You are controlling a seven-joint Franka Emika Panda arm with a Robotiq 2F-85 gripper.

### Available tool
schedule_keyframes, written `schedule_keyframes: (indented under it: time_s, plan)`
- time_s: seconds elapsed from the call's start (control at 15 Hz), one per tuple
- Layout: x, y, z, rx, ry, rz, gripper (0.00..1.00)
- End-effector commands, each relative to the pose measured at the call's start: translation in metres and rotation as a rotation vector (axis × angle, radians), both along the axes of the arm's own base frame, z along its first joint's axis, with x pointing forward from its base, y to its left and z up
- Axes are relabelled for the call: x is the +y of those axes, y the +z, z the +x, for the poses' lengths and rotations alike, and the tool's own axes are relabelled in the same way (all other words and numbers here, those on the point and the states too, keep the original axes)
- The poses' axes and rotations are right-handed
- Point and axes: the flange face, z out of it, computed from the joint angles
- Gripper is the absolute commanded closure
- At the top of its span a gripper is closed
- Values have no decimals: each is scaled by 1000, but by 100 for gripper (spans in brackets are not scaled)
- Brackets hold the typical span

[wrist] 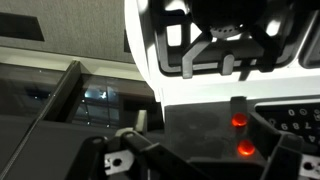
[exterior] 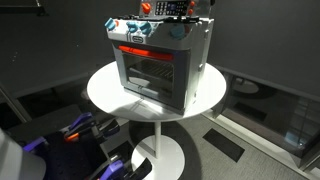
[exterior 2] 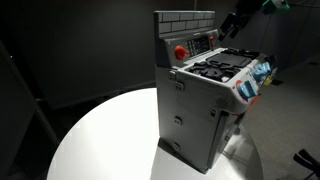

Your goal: Press the orange button on the stove

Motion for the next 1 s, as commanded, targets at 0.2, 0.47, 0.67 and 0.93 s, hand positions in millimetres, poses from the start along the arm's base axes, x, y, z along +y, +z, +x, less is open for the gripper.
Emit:
schedule_keyframes:
  time_s: [0.2, 0.47, 0.67, 0.93]
  plan:
    - [8, 4, 18, -25, -1, 7, 0]
    - [10, 3, 25, -31, 3, 6, 0]
    - [12, 3, 30, -39, 9, 8, 0]
    - [14, 2, 35, -46, 15, 7, 0]
